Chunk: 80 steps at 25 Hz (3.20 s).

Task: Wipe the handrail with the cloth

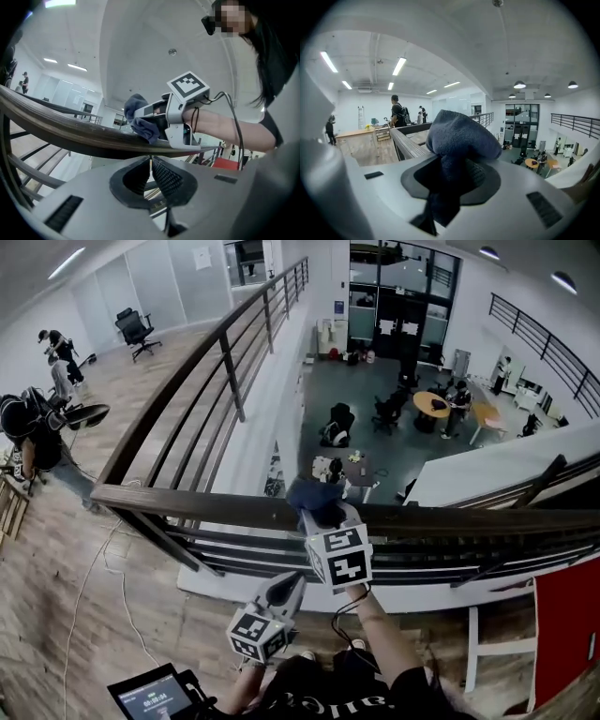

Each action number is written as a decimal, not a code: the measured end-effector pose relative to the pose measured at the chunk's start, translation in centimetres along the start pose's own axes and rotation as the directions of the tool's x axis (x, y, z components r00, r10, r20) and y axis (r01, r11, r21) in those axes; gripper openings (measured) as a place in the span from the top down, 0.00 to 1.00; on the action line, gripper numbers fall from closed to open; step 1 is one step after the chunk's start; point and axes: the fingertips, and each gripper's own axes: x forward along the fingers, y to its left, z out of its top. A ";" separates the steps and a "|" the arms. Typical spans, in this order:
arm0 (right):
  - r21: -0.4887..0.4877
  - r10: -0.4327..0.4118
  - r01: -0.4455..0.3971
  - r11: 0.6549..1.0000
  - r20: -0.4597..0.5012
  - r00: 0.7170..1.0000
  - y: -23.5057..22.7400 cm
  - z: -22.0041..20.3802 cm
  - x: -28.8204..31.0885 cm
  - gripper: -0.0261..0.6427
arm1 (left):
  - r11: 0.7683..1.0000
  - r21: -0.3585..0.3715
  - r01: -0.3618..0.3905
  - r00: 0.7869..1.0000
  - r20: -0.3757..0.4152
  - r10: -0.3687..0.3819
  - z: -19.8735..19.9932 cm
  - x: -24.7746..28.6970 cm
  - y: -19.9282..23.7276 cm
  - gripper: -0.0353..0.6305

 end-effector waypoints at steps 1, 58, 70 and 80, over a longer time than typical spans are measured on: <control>-0.020 0.018 -0.018 1.000 -0.013 1.000 0.5 0.4 0.9 0.80 | 1.000 -0.002 -0.020 1.000 0.011 0.020 0.5 0.3 0.5 0.95; 0.109 -0.574 0.572 0.813 -0.013 0.819 -39.1 -10.9 -30.9 0.80 | 1.000 -0.020 0.004 0.999 -0.053 -0.005 -2.9 7.9 -8.4 0.95; 0.107 -0.307 0.313 0.944 -0.063 0.950 -16.6 -14.6 -19.2 0.80 | 0.999 0.020 0.050 0.995 -0.090 -0.048 -4.7 2.3 -3.1 0.95; -0.002 -0.129 0.130 0.992 -0.113 0.985 -4.5 -16.9 -5.3 0.80 | 0.987 0.046 0.156 0.983 -0.110 -0.150 -7.0 1.2 1.2 0.95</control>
